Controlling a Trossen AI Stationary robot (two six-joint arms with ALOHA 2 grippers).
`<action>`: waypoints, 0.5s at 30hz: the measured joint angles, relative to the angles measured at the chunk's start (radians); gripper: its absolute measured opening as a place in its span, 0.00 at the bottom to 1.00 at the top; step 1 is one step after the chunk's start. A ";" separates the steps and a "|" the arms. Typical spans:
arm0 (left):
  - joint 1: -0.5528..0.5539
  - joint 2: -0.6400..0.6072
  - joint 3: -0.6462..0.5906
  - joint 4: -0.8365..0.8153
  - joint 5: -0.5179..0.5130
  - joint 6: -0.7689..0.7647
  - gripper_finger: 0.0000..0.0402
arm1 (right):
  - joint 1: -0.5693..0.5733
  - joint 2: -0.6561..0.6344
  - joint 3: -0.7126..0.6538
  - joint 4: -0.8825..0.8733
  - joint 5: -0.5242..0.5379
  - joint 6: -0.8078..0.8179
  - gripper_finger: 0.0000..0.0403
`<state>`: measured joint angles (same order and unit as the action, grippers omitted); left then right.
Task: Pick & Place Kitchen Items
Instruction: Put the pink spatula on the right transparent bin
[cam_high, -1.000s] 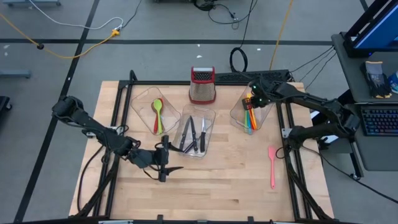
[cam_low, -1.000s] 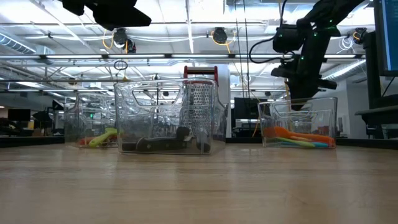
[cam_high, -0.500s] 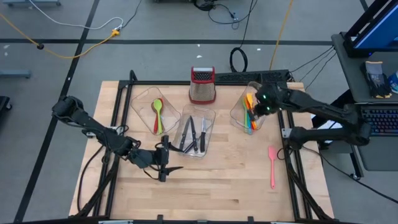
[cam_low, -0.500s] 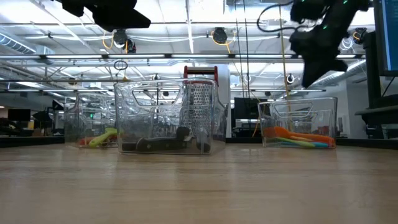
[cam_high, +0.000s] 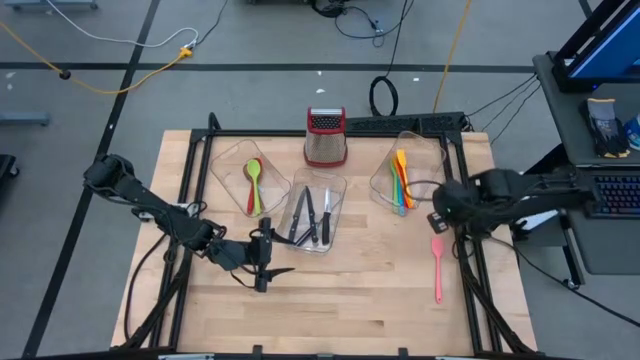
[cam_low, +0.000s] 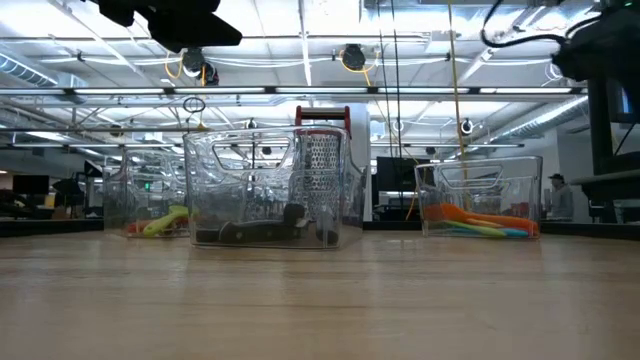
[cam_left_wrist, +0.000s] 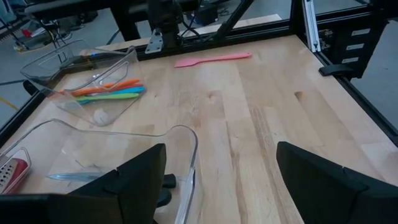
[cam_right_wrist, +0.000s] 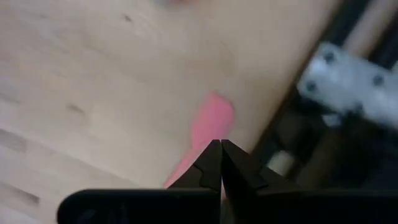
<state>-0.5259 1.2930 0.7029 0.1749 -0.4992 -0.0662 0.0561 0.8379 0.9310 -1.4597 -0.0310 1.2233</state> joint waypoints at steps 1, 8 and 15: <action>0.000 0.000 0.000 0.000 0.000 0.000 0.77 | 0.036 0.001 0.000 -0.022 -0.009 0.055 0.00; -0.007 0.003 0.000 0.001 0.001 0.009 0.77 | 0.246 0.025 -0.023 0.077 -0.072 0.344 0.00; -0.019 0.003 -0.062 0.069 0.001 0.016 0.77 | 0.398 0.070 -0.209 0.379 -0.077 0.458 0.03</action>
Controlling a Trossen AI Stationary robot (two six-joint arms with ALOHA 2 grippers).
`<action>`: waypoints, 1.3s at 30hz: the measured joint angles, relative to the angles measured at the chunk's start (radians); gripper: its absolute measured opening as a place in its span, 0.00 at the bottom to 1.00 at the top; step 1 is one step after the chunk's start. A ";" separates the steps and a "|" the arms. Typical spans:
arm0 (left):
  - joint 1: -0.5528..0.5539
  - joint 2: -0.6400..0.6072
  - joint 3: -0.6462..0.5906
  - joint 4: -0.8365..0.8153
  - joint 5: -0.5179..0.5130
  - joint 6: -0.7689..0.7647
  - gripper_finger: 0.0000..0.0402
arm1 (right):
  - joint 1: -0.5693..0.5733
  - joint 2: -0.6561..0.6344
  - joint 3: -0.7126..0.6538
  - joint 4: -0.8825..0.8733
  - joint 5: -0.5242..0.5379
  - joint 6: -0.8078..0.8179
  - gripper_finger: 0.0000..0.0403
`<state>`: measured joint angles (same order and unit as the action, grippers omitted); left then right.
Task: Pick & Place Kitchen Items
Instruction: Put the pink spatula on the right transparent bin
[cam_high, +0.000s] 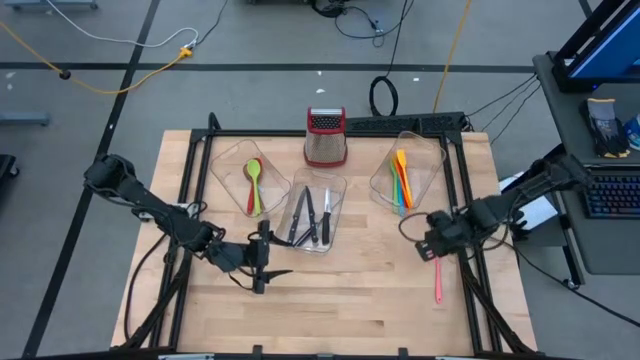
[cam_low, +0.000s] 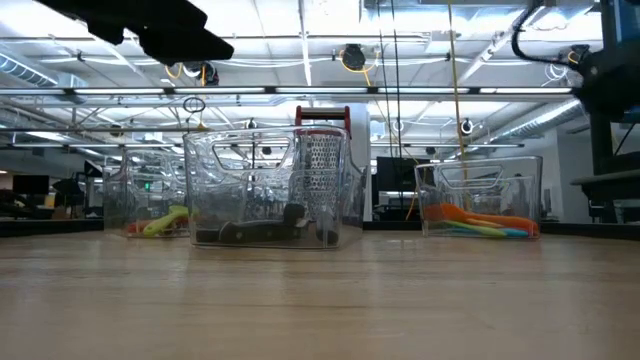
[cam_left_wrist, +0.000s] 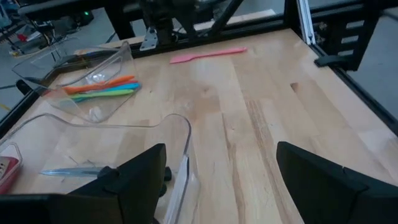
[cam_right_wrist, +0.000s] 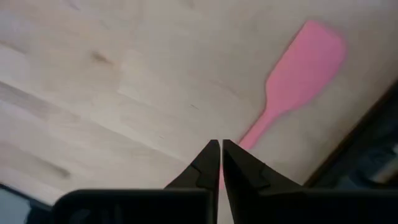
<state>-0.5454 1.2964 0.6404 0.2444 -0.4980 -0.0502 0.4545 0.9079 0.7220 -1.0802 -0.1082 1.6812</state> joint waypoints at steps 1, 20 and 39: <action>0.000 0.000 -0.015 0.028 0.000 0.000 0.77 | 0.011 0.005 -0.029 0.028 -0.003 0.001 0.04; 0.000 0.000 -0.070 0.120 0.000 -0.001 0.77 | -0.003 -0.009 -0.143 0.097 0.068 -0.011 0.09; 0.000 -0.001 -0.071 0.084 0.001 0.011 0.77 | -0.003 0.003 -0.143 0.089 0.111 0.018 0.53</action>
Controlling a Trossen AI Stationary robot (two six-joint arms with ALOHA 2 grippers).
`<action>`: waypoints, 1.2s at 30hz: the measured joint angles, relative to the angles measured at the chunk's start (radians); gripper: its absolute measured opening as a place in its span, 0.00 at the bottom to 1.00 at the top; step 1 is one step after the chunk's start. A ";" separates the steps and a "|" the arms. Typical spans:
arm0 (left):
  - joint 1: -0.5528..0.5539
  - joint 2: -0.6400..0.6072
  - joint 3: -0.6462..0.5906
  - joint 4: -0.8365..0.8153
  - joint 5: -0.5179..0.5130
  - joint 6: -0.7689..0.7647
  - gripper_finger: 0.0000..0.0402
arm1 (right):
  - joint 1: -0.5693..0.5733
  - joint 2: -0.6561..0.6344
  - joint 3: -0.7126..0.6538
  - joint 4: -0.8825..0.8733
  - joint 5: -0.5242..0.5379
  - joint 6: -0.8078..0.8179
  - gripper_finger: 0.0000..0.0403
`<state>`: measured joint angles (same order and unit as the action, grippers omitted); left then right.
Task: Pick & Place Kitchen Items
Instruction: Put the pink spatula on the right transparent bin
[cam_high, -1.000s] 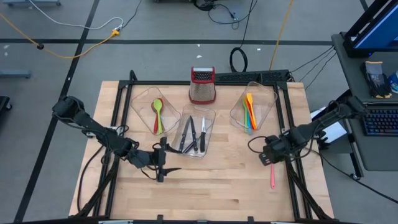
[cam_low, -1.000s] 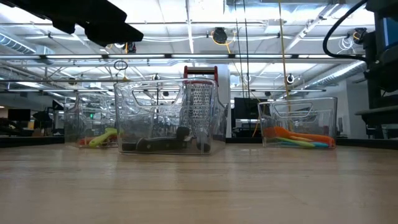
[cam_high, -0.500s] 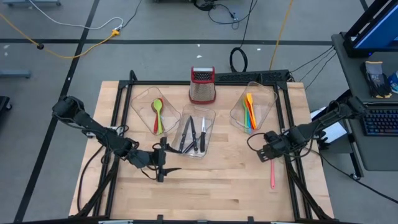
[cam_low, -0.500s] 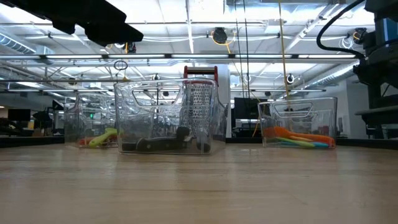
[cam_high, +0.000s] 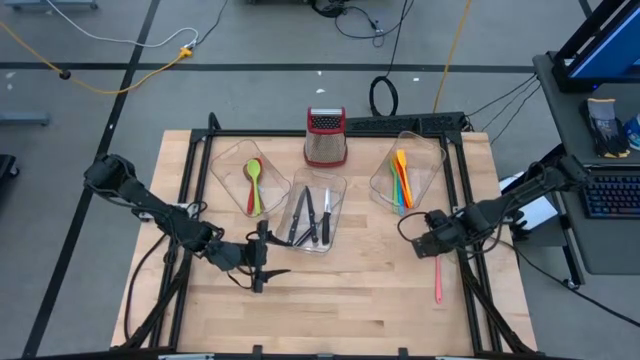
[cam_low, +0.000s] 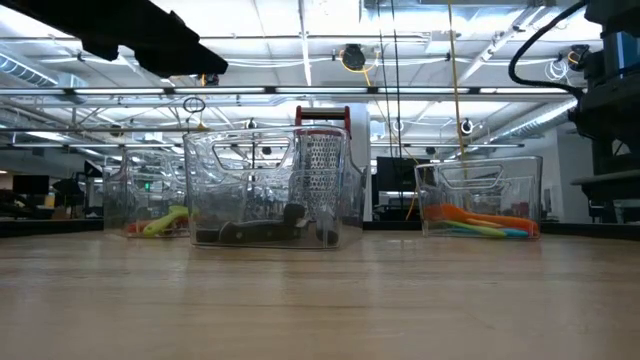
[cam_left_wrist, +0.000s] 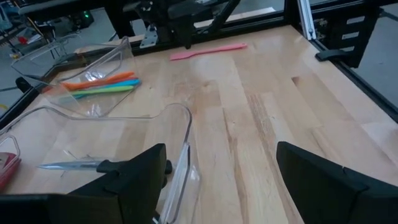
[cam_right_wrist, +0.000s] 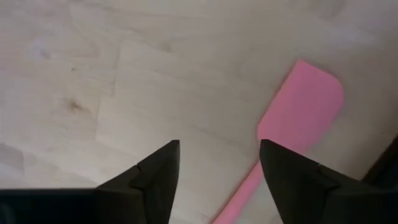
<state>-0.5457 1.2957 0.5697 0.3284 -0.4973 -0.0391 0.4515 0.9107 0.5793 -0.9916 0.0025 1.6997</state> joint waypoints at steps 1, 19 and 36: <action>0.000 0.000 0.000 -0.002 0.000 0.000 0.77 | 0.000 0.005 0.000 0.000 -0.001 0.018 0.54; 0.000 0.000 0.000 -0.058 0.000 0.018 0.77 | -0.011 0.228 0.000 -0.008 -0.068 0.204 0.51; -0.033 -0.001 -0.021 -0.139 -0.001 -0.021 0.77 | -0.035 0.666 0.016 0.015 -0.094 0.331 0.43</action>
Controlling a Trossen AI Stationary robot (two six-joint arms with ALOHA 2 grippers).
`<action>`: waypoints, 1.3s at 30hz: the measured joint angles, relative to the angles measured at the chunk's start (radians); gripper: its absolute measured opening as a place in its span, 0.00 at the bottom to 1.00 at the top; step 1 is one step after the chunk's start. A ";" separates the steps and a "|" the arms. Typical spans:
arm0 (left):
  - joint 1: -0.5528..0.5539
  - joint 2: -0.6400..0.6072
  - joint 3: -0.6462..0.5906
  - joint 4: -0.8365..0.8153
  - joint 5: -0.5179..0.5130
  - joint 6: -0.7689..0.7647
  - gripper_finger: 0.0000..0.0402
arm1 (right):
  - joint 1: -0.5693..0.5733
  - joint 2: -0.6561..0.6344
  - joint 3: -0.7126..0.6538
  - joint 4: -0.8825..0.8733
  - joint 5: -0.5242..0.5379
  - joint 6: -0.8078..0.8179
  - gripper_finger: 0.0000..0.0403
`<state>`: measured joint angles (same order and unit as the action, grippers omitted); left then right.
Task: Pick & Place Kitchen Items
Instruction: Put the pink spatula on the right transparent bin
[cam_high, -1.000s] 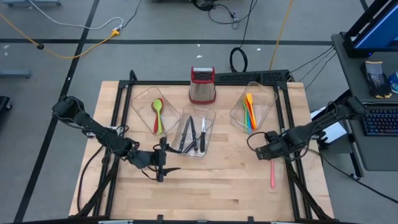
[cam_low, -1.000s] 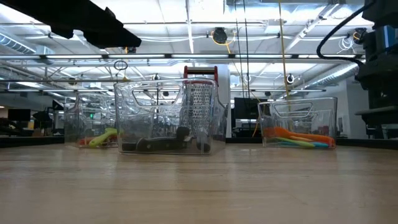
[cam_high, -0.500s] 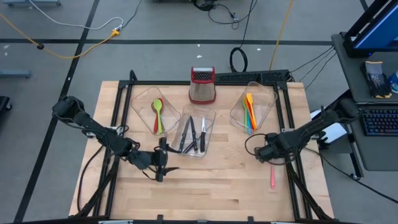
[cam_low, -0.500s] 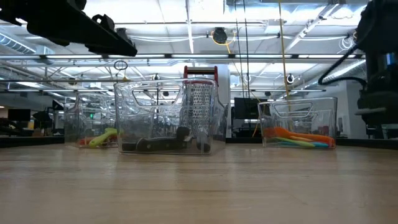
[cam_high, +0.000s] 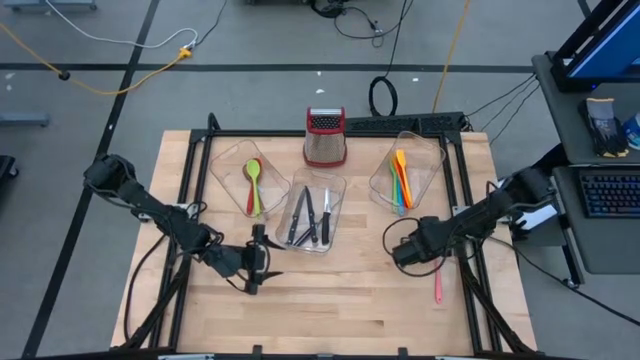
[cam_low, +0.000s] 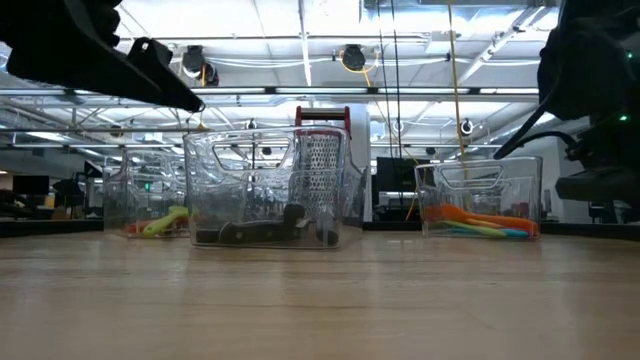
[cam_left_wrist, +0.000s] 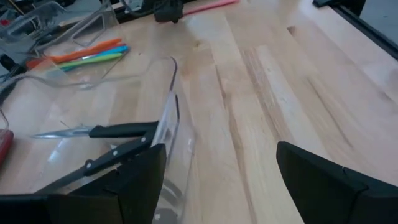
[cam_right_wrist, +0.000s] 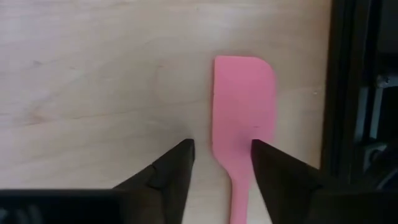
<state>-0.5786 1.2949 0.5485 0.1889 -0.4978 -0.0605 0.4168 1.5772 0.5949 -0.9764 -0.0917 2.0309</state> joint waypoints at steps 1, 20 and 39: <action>-0.004 0.000 -0.007 0.009 0.000 -0.005 0.77 | 0.000 0.001 0.000 0.004 0.000 0.004 0.39; -0.054 0.000 -0.107 0.176 -0.001 -0.047 0.77 | -0.049 -0.052 -0.013 -0.008 -0.019 -0.135 0.10; -0.054 0.000 -0.107 0.180 -0.003 -0.030 0.77 | -0.049 -0.091 0.034 -0.092 -0.036 -0.149 0.44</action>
<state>-0.6327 1.2953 0.4416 0.3687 -0.5008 -0.0900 0.3676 1.4857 0.6285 -1.0687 -0.1273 1.8818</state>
